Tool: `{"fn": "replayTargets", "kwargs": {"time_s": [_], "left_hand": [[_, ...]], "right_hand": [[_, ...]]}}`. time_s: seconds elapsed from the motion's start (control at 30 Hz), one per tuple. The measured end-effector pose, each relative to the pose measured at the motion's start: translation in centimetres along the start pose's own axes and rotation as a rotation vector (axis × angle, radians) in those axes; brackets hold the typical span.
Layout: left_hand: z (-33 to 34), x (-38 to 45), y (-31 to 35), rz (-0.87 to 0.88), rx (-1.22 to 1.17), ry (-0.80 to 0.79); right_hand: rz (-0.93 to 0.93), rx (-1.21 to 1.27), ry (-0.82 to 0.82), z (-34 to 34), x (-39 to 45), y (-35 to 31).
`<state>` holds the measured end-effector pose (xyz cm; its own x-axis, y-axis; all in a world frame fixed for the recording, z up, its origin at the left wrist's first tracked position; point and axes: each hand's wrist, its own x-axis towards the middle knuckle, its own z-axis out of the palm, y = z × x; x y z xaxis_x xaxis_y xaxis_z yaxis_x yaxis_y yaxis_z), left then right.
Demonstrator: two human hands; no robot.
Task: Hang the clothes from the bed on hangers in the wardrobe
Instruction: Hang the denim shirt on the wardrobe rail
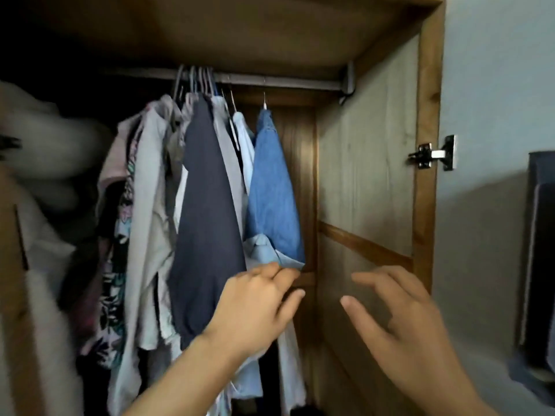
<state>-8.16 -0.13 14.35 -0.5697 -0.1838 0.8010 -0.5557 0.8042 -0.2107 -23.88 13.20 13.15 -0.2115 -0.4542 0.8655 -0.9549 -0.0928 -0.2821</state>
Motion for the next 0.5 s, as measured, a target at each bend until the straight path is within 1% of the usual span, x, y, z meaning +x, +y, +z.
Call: {"fn": "replayTargets", "kwargs": {"time_s": [0.13,0.2,0.23,0.33,0.4,0.5], "left_hand": [[-1.9,5.3,-3.7,-0.048,0.097,0.154],[-2.3,7.7,-5.5,-0.073,0.096,0.208],[-2.2,9.0,-6.5,-0.091,0.060,0.228],[-1.7,12.5,-9.0,-0.169,-0.152,0.335],[-0.8,15.0,-11.1,-0.136,-0.133,0.380],[0.2,19.2,-14.5,0.003,0.062,0.383]], "right_hand": [[-0.052,0.057,0.053,1.5,6.6,-0.7],[-0.073,0.062,0.076,2.7,9.6,-0.9],[-0.079,0.062,0.075,3.4,11.2,-0.9],[-0.100,0.091,0.091,5.7,15.6,-0.9],[-0.104,0.105,0.105,7.3,18.8,-1.0],[-0.126,0.071,0.122,9.5,23.9,-1.1]]}}
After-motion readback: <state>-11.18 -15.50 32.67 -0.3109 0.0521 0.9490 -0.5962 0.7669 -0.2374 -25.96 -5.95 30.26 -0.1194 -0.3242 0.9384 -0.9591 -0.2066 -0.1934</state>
